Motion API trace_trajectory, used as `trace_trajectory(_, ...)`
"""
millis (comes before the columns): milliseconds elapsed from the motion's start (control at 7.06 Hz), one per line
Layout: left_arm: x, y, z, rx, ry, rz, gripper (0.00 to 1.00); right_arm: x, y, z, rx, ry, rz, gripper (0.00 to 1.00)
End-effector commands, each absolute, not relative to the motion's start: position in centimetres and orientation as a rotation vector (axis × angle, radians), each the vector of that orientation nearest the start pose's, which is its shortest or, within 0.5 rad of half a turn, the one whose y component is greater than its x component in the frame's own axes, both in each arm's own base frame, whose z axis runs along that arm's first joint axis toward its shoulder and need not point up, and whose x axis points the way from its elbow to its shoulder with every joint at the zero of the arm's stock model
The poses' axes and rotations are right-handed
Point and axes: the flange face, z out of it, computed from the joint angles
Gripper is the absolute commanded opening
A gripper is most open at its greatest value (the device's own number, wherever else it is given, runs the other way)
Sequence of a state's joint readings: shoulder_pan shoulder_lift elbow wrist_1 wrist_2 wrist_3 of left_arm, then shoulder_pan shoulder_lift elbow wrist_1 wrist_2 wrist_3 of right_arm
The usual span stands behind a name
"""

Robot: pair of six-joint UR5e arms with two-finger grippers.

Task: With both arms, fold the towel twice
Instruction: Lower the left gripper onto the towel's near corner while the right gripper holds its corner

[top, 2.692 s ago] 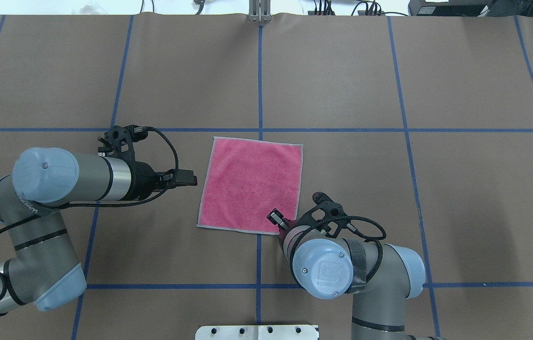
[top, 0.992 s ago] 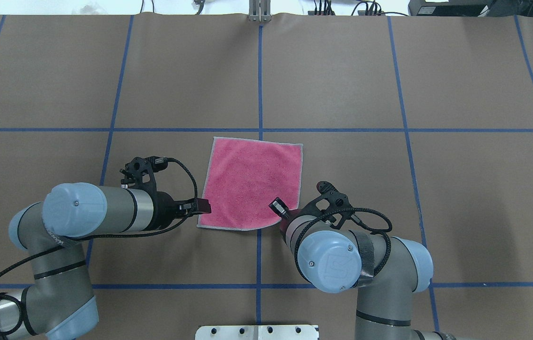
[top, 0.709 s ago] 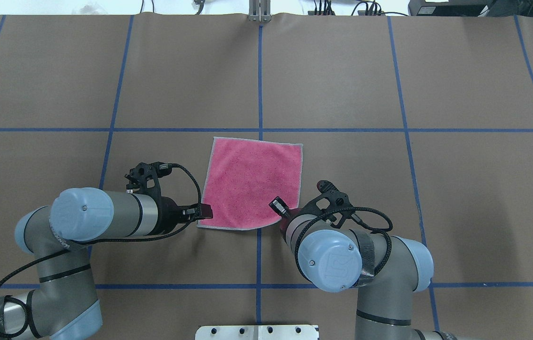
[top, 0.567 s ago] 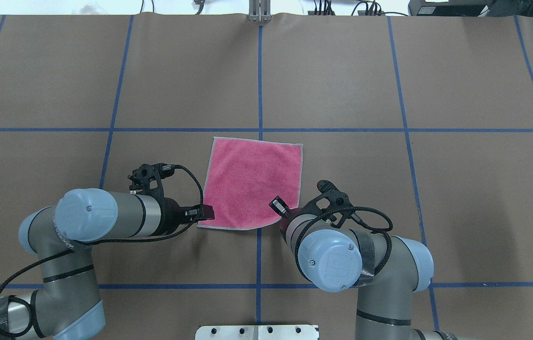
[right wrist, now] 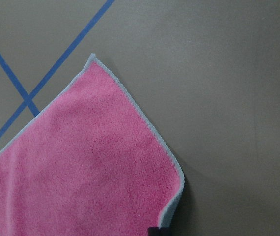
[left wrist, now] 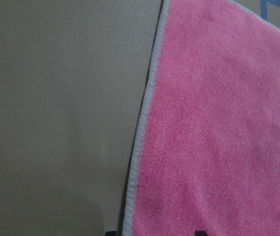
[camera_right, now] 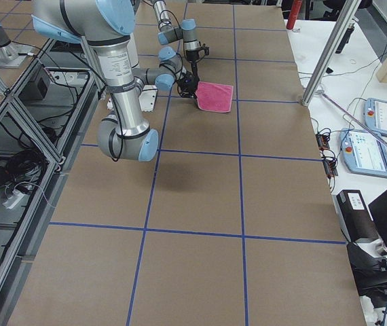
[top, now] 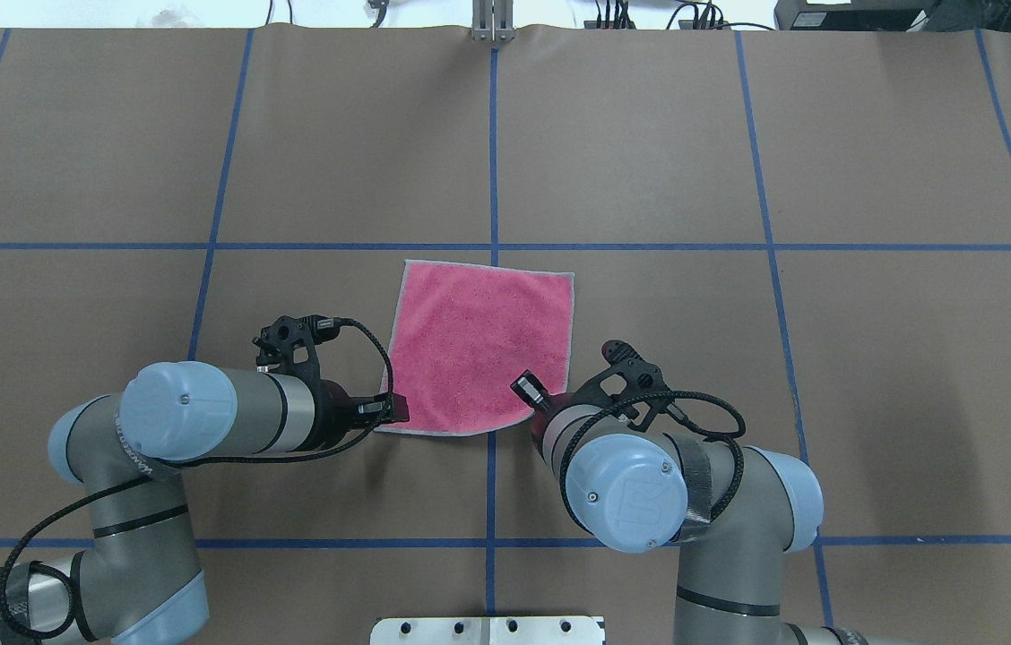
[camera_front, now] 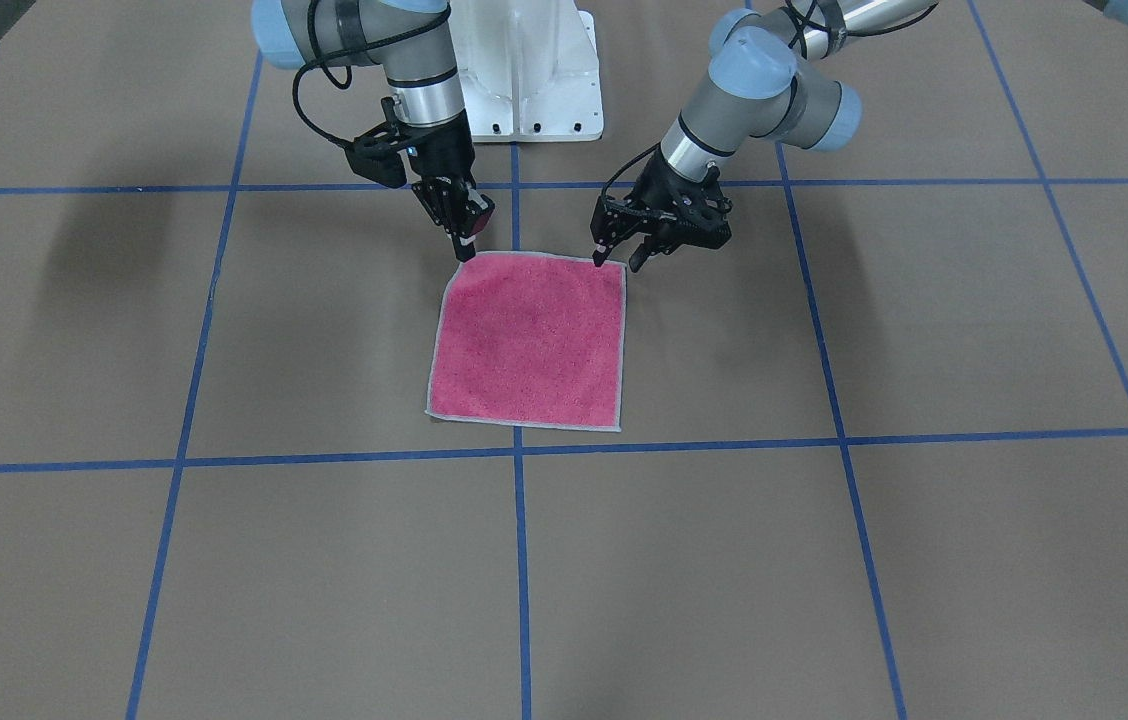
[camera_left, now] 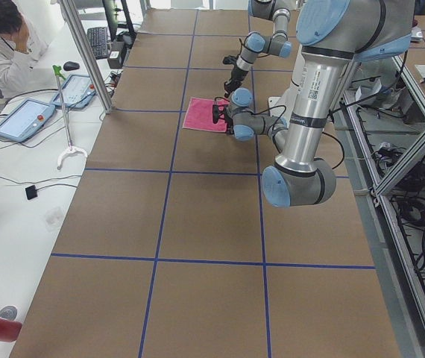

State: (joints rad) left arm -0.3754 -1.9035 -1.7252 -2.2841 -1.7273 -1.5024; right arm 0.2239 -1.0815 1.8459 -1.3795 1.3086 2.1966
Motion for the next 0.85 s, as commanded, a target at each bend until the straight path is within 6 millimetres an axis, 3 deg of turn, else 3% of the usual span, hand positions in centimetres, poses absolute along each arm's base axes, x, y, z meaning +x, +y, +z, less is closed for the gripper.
trace_trajectory(0, 52.8, -33.3, 32.4, 0.129, 1.199, -0.172, 0.61, -56.8, -29.3, 24.0, 0.049, -1.018, 0.904, 0.0)
trace_trajectory(709, 53.9, -33.6, 32.4, 0.124, 1.191, -0.174, 0.58, -56.8, -29.3, 24.0, 0.049, -1.018, 0.904, 0.0)
